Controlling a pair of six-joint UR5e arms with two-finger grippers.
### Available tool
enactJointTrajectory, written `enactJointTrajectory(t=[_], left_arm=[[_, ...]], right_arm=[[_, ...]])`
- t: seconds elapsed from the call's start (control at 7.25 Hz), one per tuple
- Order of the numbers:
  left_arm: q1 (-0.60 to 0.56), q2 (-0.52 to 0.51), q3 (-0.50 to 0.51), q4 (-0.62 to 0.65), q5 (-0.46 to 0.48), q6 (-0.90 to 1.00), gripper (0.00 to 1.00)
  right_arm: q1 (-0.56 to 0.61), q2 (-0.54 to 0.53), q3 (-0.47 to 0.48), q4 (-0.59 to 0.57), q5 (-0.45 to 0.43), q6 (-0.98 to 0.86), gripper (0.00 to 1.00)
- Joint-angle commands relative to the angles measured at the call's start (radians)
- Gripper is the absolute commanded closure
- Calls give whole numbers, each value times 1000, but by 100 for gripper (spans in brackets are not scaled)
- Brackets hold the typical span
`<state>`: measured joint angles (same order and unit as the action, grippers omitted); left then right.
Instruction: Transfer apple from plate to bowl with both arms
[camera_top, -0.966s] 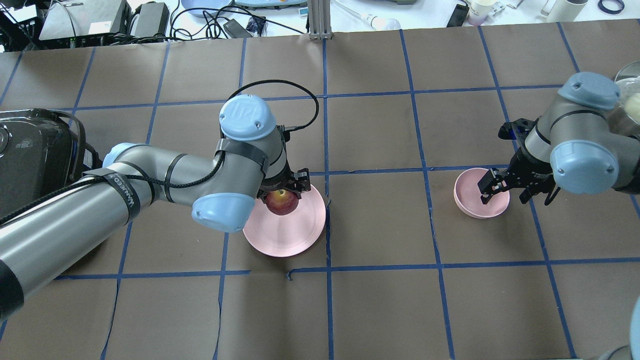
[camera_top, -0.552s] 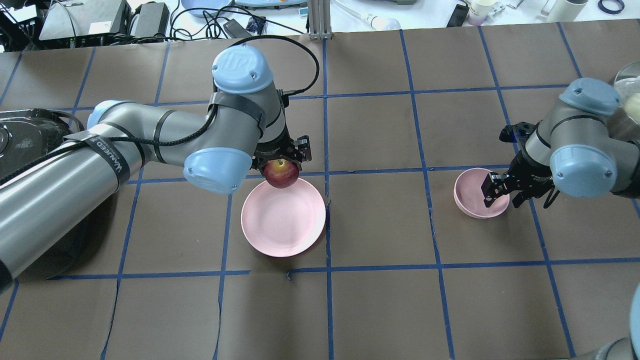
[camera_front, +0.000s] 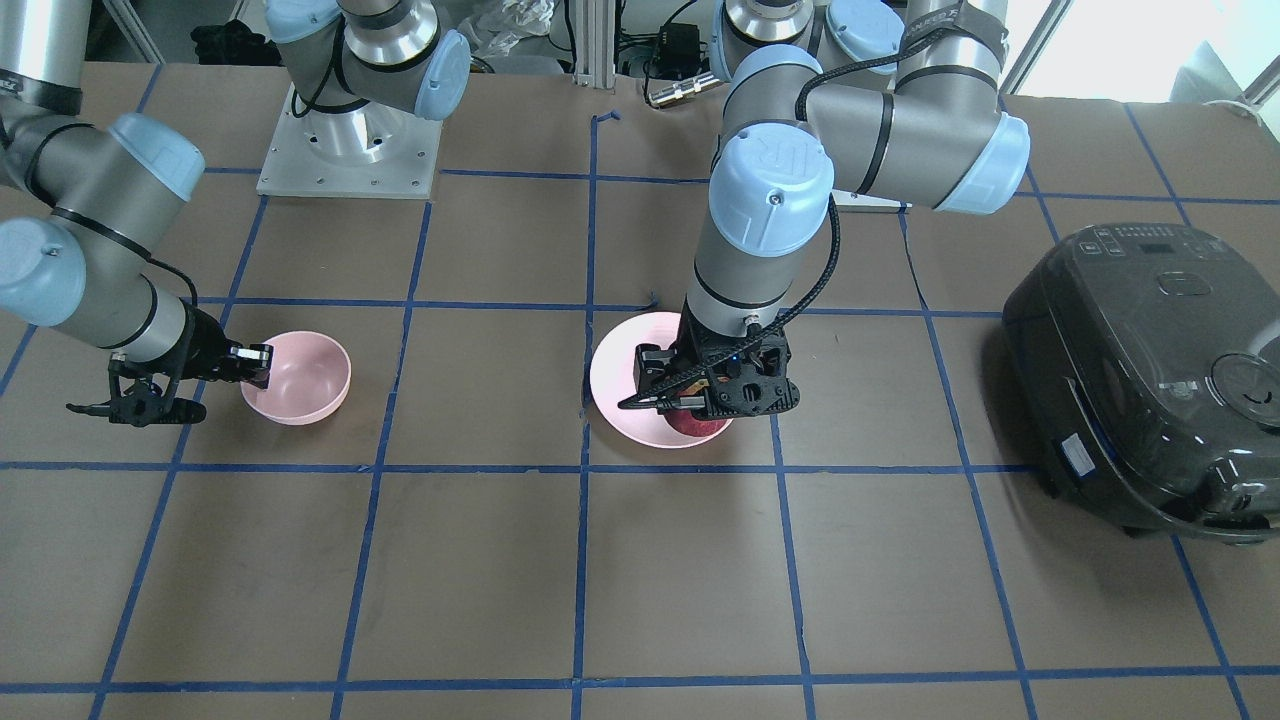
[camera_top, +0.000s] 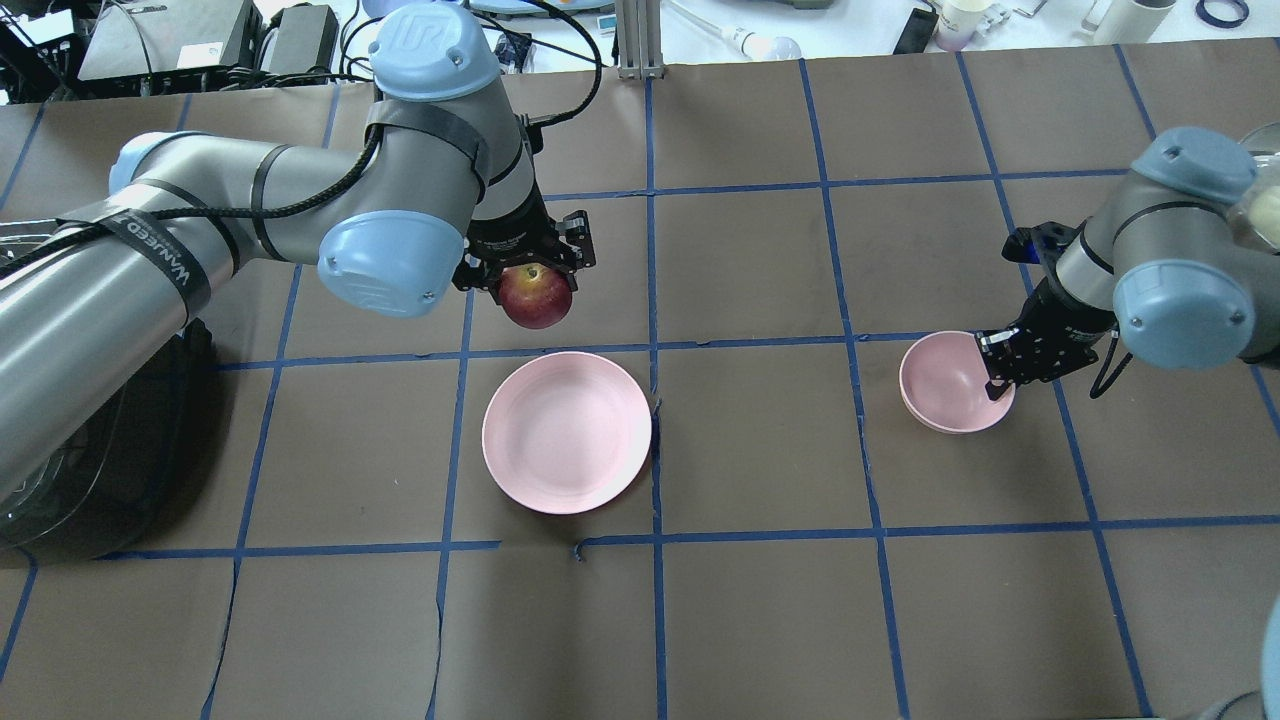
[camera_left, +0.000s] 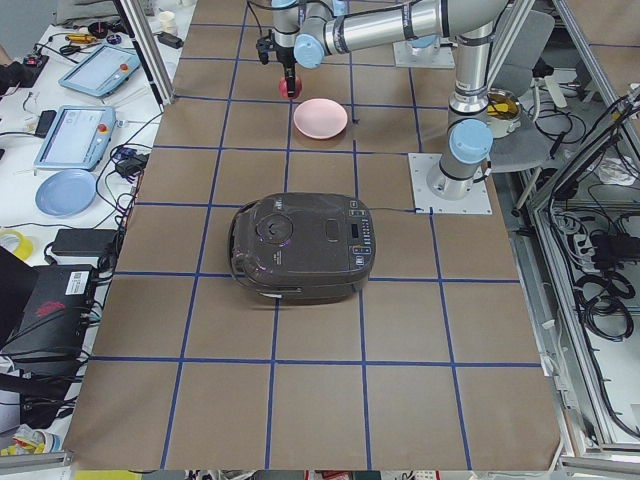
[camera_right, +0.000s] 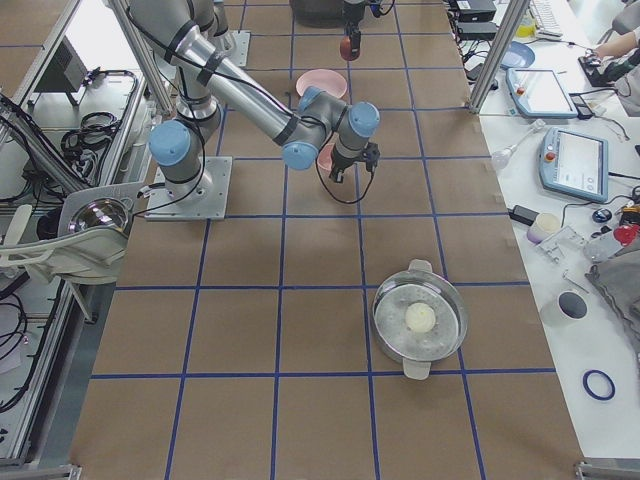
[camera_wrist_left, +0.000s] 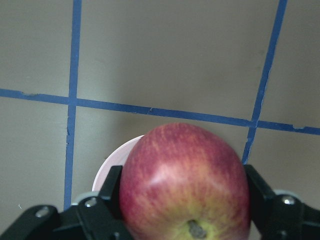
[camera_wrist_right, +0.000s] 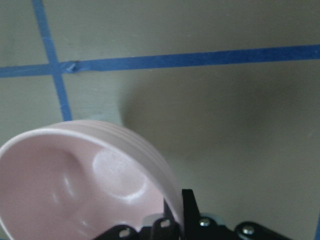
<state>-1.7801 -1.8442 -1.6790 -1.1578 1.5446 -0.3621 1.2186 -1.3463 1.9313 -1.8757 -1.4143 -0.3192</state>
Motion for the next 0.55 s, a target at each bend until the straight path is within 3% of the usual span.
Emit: enactJointTrajectory(t=[0.0, 0.41], left_arm=[[1, -1, 1, 0, -1, 0, 100], [-1, -6, -1, 0, -4, -6, 100]], right_arm=[[120, 9, -46, 58, 54, 73, 100], [304, 58, -9, -84, 101, 248, 100]])
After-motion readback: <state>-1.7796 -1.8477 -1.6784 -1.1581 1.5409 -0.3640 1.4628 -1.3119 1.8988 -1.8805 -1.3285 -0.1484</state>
